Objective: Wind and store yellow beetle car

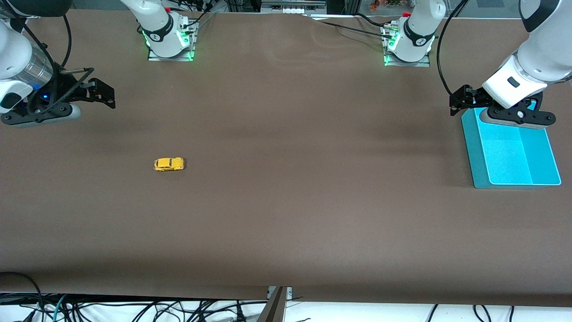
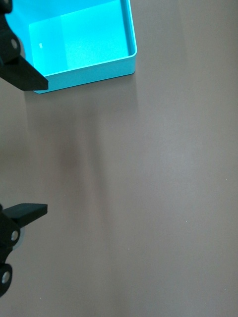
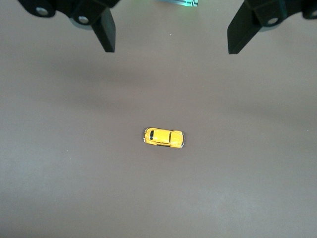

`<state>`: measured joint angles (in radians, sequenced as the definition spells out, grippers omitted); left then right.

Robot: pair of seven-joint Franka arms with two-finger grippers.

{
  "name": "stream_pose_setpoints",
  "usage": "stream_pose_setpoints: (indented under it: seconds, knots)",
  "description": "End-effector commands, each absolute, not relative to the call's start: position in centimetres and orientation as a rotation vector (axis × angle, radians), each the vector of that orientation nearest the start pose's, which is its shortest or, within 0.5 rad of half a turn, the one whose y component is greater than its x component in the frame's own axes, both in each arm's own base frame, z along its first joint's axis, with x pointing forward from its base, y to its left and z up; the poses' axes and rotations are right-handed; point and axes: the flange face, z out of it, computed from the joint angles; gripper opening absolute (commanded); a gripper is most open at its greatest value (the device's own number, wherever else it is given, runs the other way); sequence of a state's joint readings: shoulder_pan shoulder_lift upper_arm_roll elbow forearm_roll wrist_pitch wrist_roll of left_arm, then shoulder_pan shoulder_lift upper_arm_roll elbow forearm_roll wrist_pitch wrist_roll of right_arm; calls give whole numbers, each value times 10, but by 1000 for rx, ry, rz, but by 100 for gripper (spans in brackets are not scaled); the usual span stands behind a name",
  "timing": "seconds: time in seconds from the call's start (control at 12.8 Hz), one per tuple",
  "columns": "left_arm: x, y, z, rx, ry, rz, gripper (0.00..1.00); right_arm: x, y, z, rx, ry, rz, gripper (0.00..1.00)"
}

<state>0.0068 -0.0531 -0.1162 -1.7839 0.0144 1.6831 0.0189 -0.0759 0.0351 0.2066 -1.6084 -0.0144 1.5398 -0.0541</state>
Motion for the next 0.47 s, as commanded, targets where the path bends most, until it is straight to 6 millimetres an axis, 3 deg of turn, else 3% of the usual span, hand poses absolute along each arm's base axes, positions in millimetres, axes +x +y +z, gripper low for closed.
stream_pose_setpoints:
  seconds: [0.0,0.39]
  knots:
    - [542,-61,566,-3136,203,90,100,554,69,584,-3131,-309,191,100]
    - [552,-65,570,-3140,208,75,100,566,76,557,-3109,-363,254,100]
